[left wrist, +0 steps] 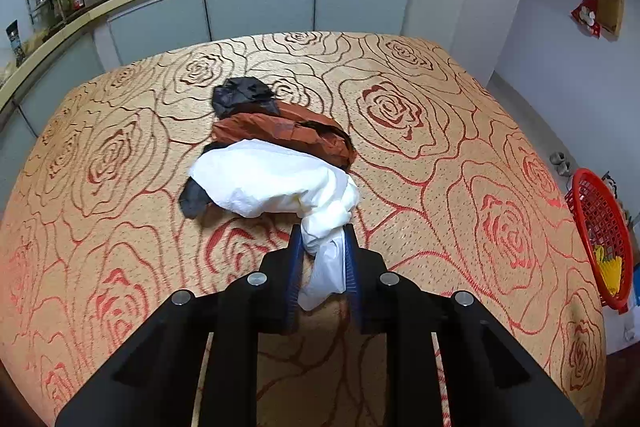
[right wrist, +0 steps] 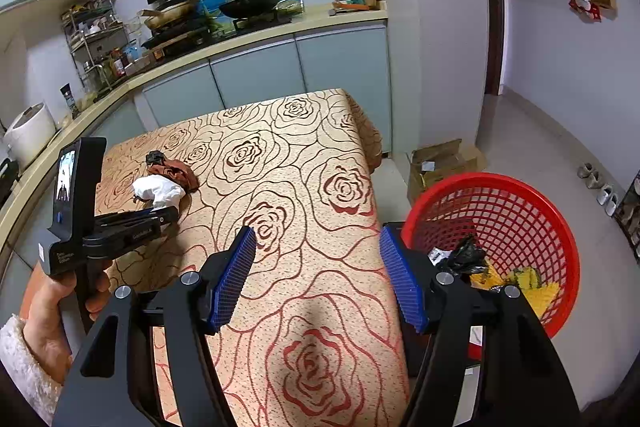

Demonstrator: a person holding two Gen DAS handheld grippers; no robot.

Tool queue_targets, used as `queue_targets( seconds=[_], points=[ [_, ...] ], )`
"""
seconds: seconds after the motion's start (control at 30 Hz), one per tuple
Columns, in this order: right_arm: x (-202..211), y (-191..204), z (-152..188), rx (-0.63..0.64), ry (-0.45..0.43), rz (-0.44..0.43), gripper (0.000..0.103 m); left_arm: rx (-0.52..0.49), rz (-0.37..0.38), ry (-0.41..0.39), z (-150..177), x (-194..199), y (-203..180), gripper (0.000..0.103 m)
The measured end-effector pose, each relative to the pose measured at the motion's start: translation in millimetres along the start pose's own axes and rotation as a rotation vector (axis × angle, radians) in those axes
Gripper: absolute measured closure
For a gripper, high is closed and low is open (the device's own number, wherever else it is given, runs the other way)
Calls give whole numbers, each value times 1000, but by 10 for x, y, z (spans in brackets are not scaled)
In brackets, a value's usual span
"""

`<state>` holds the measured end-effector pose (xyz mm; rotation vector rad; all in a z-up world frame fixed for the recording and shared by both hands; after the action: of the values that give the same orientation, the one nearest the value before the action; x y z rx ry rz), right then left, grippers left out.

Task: Collect trash
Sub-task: 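Grasp the white cloth with the left tool and lift it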

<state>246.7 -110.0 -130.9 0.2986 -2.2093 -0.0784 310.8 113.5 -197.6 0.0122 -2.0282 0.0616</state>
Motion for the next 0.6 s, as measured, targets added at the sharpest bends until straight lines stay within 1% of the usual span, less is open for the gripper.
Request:
queue_targets(
  seconds=[0.2, 0.43, 0.6],
  points=[
    [-69, 170, -15, 26, 9, -18, 41, 6, -12, -54, 76, 300, 209, 85],
    [-237, 504, -58, 77, 29, -40, 41, 39, -96, -145, 188, 636, 609, 85],
    [-397, 811, -151, 115, 34, -59, 41, 88, -119, -176, 224, 744, 870, 85]
  ],
)
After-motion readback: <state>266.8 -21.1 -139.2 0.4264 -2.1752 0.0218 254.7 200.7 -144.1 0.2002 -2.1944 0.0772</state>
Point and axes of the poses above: each gripper's, at about its wrist camera, not at the fingertips, and x roughly against the way its jaws point, y to its left, z to its underside, the point moved 10 cm from there along -x, roughly the way its jaws point, and after that the axes turned 12 degrees about y, right-handed, at the moved point
